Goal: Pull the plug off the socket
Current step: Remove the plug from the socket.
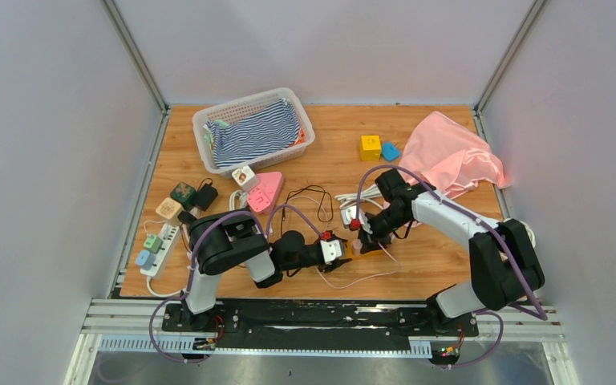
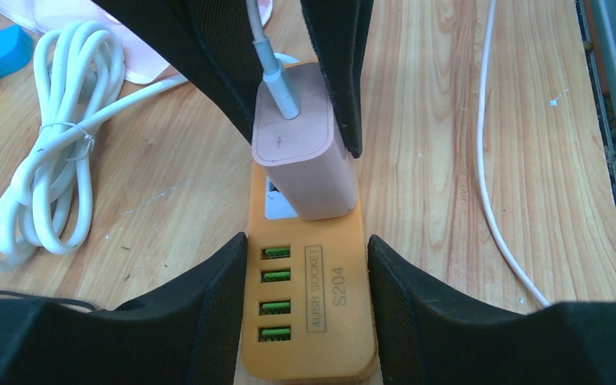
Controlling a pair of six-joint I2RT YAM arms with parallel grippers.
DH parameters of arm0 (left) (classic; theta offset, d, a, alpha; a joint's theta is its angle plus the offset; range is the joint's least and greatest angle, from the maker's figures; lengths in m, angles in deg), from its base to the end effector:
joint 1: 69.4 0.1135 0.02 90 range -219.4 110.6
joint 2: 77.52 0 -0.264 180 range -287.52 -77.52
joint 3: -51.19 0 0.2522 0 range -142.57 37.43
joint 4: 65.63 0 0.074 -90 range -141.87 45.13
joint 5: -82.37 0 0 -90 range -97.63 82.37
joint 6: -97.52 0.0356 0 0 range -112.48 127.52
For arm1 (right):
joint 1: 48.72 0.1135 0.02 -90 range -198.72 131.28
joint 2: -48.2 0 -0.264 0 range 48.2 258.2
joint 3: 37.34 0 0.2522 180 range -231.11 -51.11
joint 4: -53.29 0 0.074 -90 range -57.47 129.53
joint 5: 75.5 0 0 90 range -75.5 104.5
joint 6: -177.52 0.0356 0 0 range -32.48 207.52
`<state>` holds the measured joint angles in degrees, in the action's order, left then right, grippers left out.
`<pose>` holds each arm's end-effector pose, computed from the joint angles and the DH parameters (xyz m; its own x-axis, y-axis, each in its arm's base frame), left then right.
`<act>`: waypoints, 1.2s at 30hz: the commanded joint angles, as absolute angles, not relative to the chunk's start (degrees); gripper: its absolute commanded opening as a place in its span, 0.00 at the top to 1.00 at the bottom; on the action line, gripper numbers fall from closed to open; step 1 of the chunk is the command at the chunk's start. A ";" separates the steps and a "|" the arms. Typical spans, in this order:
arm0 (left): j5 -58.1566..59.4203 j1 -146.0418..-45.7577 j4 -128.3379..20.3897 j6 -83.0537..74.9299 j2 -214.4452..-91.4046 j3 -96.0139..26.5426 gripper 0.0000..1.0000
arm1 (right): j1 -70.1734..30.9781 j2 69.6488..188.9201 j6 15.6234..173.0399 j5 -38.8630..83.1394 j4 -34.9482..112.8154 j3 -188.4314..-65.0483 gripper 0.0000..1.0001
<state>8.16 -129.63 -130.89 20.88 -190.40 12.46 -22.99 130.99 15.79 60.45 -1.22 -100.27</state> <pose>0.1398 -0.2639 0.0974 0.1492 0.1870 -0.9710 0.9603 0.2068 0.1874 0.2147 0.1319 0.1946 0.1803 -0.6460 -0.7417 -0.9731 -0.2270 -0.0389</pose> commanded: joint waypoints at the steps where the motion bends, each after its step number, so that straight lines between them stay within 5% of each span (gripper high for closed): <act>1: 10.04 -130.34 -128.51 21.95 -190.63 12.66 0.84 | -22.62 130.22 6.42 66.68 -6.05 -100.06 1.00; 7: 10.11 -130.33 -128.42 21.94 -190.68 12.60 0.84 | -22.62 132.49 22.49 57.24 3.11 -101.53 1.00; 12: 10.12 -130.32 -128.42 22.01 -190.62 12.64 0.84 | -22.54 132.58 8.39 65.81 -7.14 -101.28 1.00; 36: 10.21 -130.37 -128.34 21.93 -190.63 12.65 0.84 | -22.64 133.10 7.93 67.17 -13.70 -105.72 1.00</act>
